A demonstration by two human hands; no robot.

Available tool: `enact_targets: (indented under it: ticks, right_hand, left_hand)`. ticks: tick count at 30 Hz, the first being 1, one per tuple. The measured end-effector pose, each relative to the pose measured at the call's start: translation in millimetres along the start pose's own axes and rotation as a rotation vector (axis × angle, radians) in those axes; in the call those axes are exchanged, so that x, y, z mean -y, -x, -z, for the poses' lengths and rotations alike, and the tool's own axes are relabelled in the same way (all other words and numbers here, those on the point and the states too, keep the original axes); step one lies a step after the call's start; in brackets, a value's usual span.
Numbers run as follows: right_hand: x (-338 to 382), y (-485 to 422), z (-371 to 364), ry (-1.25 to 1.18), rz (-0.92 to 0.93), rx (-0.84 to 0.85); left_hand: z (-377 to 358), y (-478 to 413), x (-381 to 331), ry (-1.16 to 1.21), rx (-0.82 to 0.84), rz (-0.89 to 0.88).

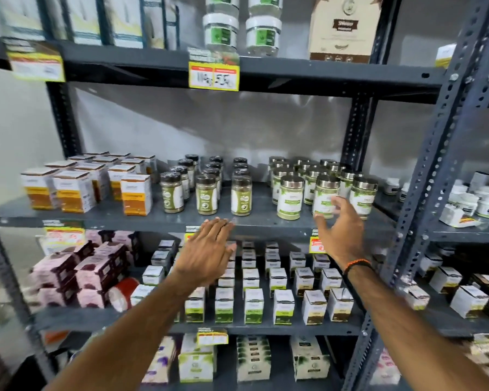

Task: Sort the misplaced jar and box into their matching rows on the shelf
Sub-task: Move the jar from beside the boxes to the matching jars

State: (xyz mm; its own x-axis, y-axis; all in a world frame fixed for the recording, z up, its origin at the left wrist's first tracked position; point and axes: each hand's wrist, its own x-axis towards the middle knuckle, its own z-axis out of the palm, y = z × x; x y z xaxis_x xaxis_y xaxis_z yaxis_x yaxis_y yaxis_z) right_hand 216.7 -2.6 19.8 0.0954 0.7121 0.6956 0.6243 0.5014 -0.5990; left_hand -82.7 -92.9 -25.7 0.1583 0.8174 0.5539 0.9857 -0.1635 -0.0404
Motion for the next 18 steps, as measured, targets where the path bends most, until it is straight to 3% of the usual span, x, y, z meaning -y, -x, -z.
enact_targets:
  ticks: [8,14,18]
  right_hand:
    - [156.3,55.5,-115.3,-0.208,0.270,0.261]
    - [245.6,95.7,-228.7,-0.266,0.129,0.308]
    - [279.0,110.8,-277.8,-0.234,0.002,0.186]
  left_hand:
    - [71.8,111.4,189.5,-0.001,-0.099,0.381]
    - [117.1,149.7,337.1,-0.062,-0.095,0.495]
    - [120.0,148.6,405.1,-0.034,-0.047,0.437]
